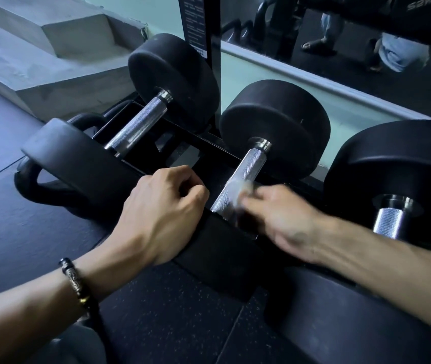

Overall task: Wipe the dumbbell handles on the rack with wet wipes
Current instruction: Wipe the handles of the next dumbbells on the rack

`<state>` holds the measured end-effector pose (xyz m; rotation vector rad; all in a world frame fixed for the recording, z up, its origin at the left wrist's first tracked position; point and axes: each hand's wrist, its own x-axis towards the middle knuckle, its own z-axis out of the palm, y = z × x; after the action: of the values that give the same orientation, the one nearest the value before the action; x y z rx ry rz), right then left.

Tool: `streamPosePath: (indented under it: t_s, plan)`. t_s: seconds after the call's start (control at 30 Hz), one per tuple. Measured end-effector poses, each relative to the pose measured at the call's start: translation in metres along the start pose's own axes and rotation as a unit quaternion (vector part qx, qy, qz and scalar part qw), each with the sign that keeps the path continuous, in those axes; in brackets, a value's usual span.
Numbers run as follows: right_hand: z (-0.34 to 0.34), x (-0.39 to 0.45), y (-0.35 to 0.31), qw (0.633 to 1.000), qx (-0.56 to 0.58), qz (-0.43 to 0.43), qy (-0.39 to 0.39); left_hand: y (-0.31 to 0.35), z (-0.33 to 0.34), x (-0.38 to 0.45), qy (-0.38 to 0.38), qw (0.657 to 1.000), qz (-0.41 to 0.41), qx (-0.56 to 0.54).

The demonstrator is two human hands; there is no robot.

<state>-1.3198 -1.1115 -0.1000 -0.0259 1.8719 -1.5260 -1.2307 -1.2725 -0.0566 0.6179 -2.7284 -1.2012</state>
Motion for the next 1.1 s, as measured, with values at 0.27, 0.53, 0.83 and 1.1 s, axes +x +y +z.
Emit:
streamPosePath:
  t_s: [0.27,0.53,0.83,1.1]
  plan:
    - [-0.015,0.011,-0.032,0.979,0.200,-0.006,0.036,-0.002,0.001,0.000,0.002,1.000,0.005,-0.001]
    - [0.008,-0.007,-0.002,0.995,0.033,0.081,-0.047,-0.002,0.001,0.000,-0.003,1.000,0.008,0.006]
    - [-0.003,0.010,-0.010,0.995,0.097,0.036,0.012,-0.001,0.000,0.000,-0.006,1.000,0.008,0.003]
    - [-0.011,0.012,-0.012,0.992,0.115,0.040,-0.028,-0.002,-0.002,-0.001,-0.010,1.000,0.005,-0.006]
